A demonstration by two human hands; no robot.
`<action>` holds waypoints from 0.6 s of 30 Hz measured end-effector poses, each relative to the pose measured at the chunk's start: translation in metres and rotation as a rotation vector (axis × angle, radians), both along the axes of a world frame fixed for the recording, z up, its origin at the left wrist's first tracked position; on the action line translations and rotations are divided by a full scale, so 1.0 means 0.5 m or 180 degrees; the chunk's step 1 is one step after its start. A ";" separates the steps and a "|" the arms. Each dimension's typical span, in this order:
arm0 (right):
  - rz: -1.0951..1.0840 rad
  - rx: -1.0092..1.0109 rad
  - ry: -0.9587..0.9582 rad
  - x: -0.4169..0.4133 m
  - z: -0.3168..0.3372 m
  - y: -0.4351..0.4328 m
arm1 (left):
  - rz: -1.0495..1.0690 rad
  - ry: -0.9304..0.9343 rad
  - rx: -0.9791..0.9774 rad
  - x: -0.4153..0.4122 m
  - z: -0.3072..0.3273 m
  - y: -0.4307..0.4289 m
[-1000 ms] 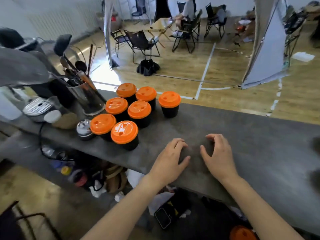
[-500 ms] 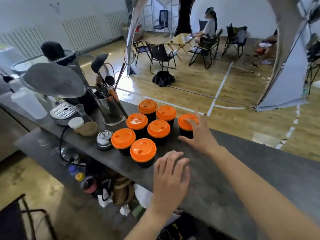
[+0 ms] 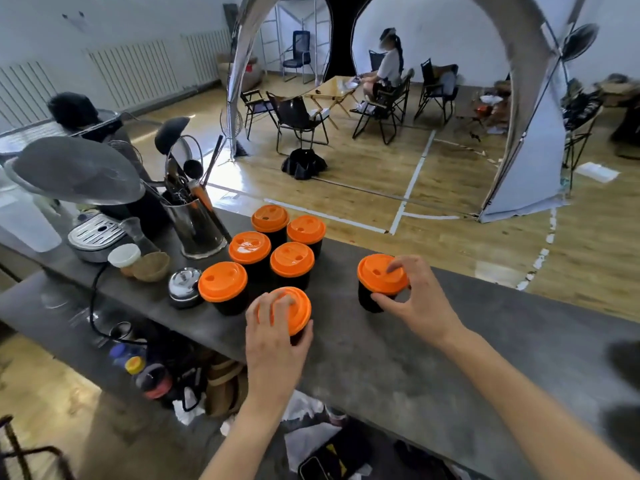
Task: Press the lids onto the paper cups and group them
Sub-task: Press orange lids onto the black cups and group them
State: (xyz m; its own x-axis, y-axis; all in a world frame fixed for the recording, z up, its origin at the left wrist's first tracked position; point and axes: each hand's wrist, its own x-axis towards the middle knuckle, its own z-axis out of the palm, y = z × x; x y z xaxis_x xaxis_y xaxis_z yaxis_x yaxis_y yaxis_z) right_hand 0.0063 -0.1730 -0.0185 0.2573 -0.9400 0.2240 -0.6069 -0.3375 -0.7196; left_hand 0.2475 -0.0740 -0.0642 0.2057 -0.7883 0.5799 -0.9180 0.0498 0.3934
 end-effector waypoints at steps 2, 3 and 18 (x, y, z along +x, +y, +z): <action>-0.0056 0.0079 0.0024 -0.083 -0.011 0.057 | -0.0514 0.0062 -0.0089 -0.046 -0.001 0.011; -0.0153 0.0094 0.0051 -0.124 -0.016 0.088 | -0.0746 0.0075 -0.0102 -0.074 0.000 0.007; -0.1244 -0.0051 -0.0025 -0.297 -0.060 0.248 | -0.1606 -0.0061 -0.0003 -0.292 -0.015 -0.063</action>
